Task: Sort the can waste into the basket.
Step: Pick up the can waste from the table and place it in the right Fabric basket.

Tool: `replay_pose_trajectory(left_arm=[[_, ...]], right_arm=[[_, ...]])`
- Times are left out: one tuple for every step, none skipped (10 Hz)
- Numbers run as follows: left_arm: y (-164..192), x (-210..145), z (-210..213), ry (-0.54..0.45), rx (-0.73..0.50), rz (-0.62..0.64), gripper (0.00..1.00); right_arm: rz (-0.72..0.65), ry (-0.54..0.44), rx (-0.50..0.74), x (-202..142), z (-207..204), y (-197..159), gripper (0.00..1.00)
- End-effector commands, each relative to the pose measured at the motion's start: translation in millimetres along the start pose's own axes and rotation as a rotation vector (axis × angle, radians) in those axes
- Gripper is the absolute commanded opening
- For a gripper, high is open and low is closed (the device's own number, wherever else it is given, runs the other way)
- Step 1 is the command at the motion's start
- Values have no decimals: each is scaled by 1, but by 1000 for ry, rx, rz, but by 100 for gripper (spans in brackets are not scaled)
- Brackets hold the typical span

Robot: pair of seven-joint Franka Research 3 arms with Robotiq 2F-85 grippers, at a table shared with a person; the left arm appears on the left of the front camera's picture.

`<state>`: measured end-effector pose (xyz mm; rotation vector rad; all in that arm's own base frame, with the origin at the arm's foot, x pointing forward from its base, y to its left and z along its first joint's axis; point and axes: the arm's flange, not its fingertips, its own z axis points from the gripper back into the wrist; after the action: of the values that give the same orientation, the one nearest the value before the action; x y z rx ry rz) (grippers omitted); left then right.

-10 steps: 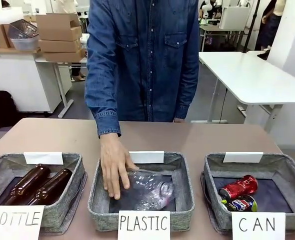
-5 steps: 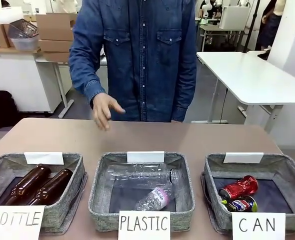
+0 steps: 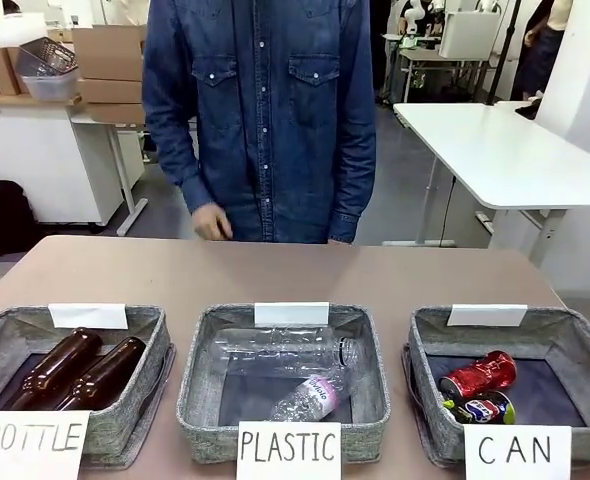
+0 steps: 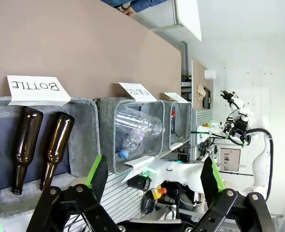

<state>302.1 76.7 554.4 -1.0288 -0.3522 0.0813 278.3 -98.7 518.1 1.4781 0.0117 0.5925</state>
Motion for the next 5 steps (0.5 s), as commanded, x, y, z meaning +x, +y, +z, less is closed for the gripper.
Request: replay_pose_trajectory(left_arm=[[-1, -1, -2, -5, -21, -11, 100], [-1, -1, -2, -5, -21, -11, 100], [-1, -1, -2, -5, -21, -11, 100], [-1, -1, -2, -5, -21, -11, 100], [-1, -1, -2, -5, -21, -11, 100]], right_arm=[[14, 2, 9, 1, 5, 5, 100], [14, 2, 9, 1, 5, 5, 100], [14, 2, 9, 1, 5, 5, 100], [14, 2, 9, 1, 5, 5, 100], [14, 2, 9, 1, 5, 5, 100]])
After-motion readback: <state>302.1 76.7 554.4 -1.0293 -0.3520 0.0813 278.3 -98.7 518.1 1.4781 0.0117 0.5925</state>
